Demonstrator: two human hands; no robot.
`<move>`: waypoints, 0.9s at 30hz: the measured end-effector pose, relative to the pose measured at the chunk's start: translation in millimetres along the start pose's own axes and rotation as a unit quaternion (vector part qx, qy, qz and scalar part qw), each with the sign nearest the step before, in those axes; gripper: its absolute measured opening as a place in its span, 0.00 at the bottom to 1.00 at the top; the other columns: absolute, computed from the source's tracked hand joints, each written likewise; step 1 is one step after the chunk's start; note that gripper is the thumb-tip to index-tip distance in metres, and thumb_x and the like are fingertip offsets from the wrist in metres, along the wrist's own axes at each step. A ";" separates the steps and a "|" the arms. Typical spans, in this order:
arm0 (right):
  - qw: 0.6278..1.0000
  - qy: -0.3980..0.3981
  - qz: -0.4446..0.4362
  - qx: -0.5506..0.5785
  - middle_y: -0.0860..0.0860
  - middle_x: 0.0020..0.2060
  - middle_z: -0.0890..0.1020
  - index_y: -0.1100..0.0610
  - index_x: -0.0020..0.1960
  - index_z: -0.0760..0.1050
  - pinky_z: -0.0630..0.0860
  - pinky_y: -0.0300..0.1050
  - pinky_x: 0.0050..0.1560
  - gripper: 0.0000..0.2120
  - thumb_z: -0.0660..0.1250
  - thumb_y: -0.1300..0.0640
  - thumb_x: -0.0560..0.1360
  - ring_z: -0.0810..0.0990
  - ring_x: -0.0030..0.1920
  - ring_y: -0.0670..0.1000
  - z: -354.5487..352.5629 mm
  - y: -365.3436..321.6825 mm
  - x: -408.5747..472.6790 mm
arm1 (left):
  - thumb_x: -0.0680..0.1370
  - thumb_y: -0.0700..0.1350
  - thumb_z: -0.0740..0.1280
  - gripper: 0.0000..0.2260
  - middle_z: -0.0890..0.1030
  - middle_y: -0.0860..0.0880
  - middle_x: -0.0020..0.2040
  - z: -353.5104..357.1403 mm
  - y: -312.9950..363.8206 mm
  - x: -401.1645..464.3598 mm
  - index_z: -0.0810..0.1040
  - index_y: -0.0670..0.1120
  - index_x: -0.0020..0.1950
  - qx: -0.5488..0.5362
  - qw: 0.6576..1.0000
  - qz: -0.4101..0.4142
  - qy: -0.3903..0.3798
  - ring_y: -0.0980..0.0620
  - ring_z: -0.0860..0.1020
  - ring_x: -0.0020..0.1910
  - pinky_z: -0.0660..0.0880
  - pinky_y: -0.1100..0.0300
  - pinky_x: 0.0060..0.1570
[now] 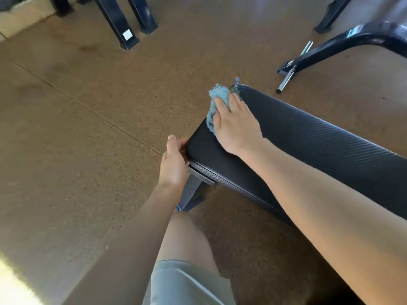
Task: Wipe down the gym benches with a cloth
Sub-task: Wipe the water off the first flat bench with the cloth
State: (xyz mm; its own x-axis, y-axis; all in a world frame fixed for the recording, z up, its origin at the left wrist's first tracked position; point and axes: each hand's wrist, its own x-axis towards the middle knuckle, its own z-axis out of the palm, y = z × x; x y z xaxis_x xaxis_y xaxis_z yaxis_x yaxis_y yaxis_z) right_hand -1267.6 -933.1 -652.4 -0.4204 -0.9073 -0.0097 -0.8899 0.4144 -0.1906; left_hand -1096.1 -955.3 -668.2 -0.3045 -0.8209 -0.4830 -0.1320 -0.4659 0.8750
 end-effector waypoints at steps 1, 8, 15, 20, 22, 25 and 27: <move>1.000 0.003 0.011 0.004 0.62 0.81 0.55 0.58 0.82 0.55 0.48 0.52 0.81 0.27 0.43 0.49 0.86 0.51 0.82 0.58 2.6 -7.3 -7.5 | 0.87 0.58 0.47 0.27 0.86 0.52 0.57 -0.2 1.1 -0.5 0.83 0.47 0.63 0.001 1.000 -0.001 0.003 0.56 0.83 0.58 0.74 0.58 0.66; 0.979 -0.020 -0.192 -0.062 0.62 0.81 0.54 0.58 0.83 0.53 0.51 0.55 0.81 0.27 0.51 0.54 0.85 0.53 0.82 0.60 9.0 -27.4 -112.3 | 0.86 0.62 0.44 0.33 0.83 0.40 0.63 -12.8 11.0 8.5 0.79 0.41 0.67 -0.053 0.996 -0.068 -0.019 0.46 0.81 0.64 0.72 0.51 0.71; 0.937 -0.028 -0.306 -0.166 0.63 0.81 0.54 0.56 0.82 0.57 0.52 0.59 0.80 0.28 0.52 0.59 0.82 0.55 0.81 0.64 11.5 -15.8 -104.7 | 0.86 0.63 0.48 0.28 0.85 0.42 0.58 -4.5 17.4 8.9 0.81 0.46 0.57 -0.037 0.996 -0.087 -0.008 0.45 0.83 0.58 0.76 0.48 0.65; 0.953 -0.001 -0.259 -0.160 0.61 0.82 0.52 0.55 0.82 0.56 0.48 0.57 0.81 0.27 0.47 0.57 0.83 0.51 0.82 0.62 13.8 -50.5 -79.7 | 0.83 0.69 0.49 0.35 0.80 0.43 0.68 -7.4 25.5 15.8 0.73 0.43 0.74 -0.025 0.995 -0.095 0.003 0.46 0.78 0.67 0.71 0.46 0.72; 0.954 -0.025 -0.244 -0.174 0.61 0.82 0.48 0.55 0.83 0.49 0.43 0.55 0.81 0.29 0.48 0.58 0.83 0.48 0.82 0.61 10.9 -28.6 -105.8 | 0.82 0.70 0.45 0.35 0.85 0.44 0.59 -2.0 26.4 16.2 0.80 0.46 0.64 0.020 0.997 -0.071 0.010 0.46 0.82 0.60 0.75 0.48 0.67; 0.959 -0.016 -0.222 -0.175 0.62 0.81 0.53 0.56 0.83 0.50 0.49 0.56 0.79 0.32 0.49 0.63 0.79 0.53 0.81 0.61 -1.6 28.2 -168.3 | 0.83 0.69 0.43 0.35 0.81 0.46 0.65 22.5 31.0 6.4 0.78 0.48 0.68 0.128 0.990 -0.055 0.030 0.45 0.78 0.64 0.71 0.50 0.63; 0.959 -0.019 -0.216 -0.181 0.62 0.80 0.57 0.57 0.82 0.54 0.54 0.59 0.76 0.32 0.51 0.62 0.78 0.56 0.80 0.61 -7.3 60.5 -199.1 | 0.85 0.63 0.44 0.31 0.70 0.43 0.77 40.7 31.2 4.2 0.67 0.46 0.78 0.205 0.977 -0.022 0.055 0.41 0.69 0.74 0.63 0.46 0.73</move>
State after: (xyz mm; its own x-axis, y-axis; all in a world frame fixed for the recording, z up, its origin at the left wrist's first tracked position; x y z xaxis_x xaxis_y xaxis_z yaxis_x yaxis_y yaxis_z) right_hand -1239.1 -726.8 -654.8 0.0028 -0.9991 -0.0433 -0.9857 -0.0101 0.1683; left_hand -1139.9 -959.8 -641.6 -0.1909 -0.8442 -0.5008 -0.5169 -0.3473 0.7824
